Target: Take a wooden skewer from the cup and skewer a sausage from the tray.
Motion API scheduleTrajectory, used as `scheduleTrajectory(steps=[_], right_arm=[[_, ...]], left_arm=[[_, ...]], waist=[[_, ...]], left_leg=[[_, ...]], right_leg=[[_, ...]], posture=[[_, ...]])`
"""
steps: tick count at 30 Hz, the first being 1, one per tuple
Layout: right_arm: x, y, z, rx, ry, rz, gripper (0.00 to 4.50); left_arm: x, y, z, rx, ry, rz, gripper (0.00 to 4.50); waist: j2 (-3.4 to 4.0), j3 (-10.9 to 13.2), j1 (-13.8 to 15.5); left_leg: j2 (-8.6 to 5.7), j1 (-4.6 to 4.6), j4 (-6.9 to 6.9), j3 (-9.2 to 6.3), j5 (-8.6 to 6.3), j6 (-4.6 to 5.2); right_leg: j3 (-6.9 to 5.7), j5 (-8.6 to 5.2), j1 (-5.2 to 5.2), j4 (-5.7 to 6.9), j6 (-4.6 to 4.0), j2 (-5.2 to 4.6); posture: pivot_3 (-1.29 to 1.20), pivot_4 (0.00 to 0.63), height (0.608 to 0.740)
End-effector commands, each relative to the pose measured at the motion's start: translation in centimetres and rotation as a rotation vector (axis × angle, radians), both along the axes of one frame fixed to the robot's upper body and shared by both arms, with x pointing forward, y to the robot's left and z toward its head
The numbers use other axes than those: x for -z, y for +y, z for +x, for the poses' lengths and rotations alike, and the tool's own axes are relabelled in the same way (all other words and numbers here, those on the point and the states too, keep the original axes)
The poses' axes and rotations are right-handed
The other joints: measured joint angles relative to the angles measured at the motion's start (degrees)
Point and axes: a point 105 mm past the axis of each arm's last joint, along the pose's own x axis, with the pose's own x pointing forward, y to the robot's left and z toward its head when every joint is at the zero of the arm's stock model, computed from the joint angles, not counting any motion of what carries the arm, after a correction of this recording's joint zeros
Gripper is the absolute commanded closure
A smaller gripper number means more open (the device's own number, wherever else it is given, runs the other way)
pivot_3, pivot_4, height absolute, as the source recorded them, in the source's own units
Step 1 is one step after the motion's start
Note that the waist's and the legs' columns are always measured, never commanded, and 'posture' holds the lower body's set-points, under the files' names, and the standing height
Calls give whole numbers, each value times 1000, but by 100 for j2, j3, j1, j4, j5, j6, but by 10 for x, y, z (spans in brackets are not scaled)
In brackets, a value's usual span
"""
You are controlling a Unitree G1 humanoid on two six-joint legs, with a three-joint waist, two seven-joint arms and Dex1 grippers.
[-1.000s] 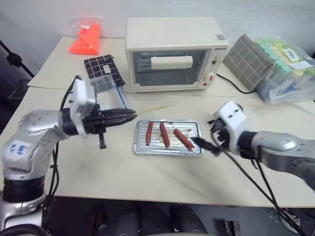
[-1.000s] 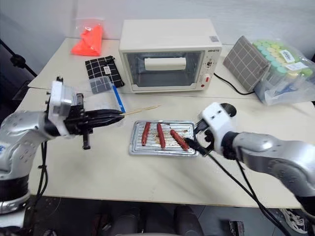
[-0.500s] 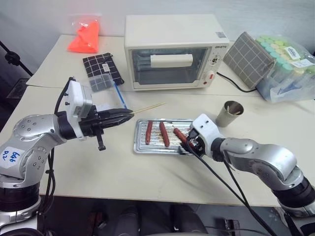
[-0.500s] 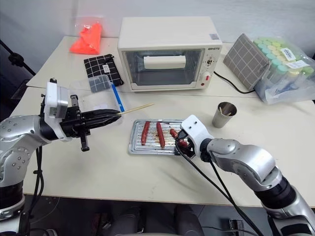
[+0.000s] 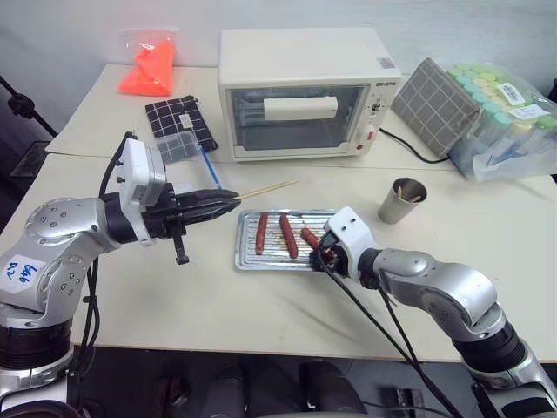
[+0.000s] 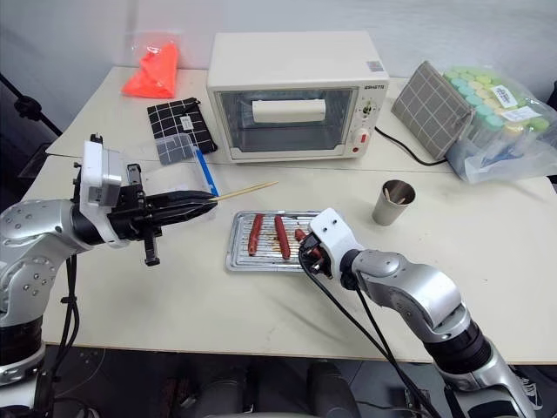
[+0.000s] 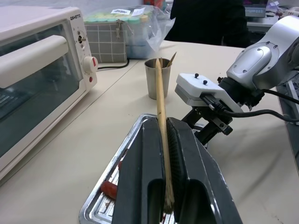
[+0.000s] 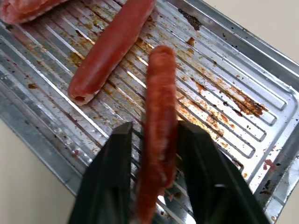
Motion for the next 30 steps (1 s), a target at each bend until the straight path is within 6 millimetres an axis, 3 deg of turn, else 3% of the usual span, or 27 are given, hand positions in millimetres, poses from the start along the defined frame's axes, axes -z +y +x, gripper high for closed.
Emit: scheduleTrajectory(steps=[1, 11, 15, 20, 26, 30], right_arm=[[6, -11, 3, 48, 10, -20, 3804], [2, -12, 5, 41, 8, -8, 3804], [-20, -13, 3, -18, -5, 32, 3804], [-48, -15, -14, -208, 8, 33, 3804], [-84, -43, -41, -425, 154, 56, 3804], [-97, -55, -53, -513, 241, 87, 3804]], left_arm=[[-7, -2, -2, 11, -45, -1, 4500], [-7, -3, -1, 18, -45, -5, 4500], [-4, -1, 3, 24, -34, 6, 4500], [-1, 3, 9, 45, -9, 24, 4500], [9, 4, 4, 159, 36, 123, 4500], [16, 3, -5, 251, 72, 187, 4500]], waist=[[-2, -1, 5], [-7, -4, -31], [-7, -4, -27], [-2, -1, -16], [-1, 0, -30], [-1, 0, -31]], left_leg=[[-1, 0, 0, 0, 0, 1], [-1, 2, 0, -1, 1, -1], [-2, 1, 0, -1, 0, -1], [-8, -3, 0, 0, -1, 2], [-7, -4, -9, 1, -7, 13], [-7, -4, -8, 1, -12, 21]], right_leg=[[0, 0, 0, 1, 0, -1], [0, 0, 0, 5, 0, 0], [0, 0, 0, 4, 0, 0], [-2, 0, -3, 1, 0, -3], [-2, 0, -3, -12, 0, -3], [-2, 0, 1, -20, 0, -5]], posture=[[0, 150, 740], [0, 150, 740], [0, 150, 740], [0, 150, 740], [0, 150, 740], [0, 150, 740]])
